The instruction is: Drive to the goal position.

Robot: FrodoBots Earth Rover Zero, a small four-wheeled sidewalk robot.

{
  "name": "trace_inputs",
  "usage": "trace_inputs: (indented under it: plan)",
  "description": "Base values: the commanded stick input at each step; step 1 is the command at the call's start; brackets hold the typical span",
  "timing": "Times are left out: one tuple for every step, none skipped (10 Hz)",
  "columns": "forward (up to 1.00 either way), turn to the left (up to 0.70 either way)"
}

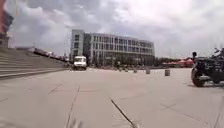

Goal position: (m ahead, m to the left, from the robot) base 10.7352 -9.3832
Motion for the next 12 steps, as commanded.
trace_inputs:
  plan:
    - [0.85,-0.03]
    - [0.85,-0.21]
    - [0.85,-0.30]
    - [0.85,-0.30]
    - [0.85,-0.10]
    - [0.85,0.00]
    - [0.85,0.00]
    - [0.85,0.00]
    - [0.85,0.00]
    - [0.85,0.00]
    - [0.85,0.00]
    - [0.85,0.00]
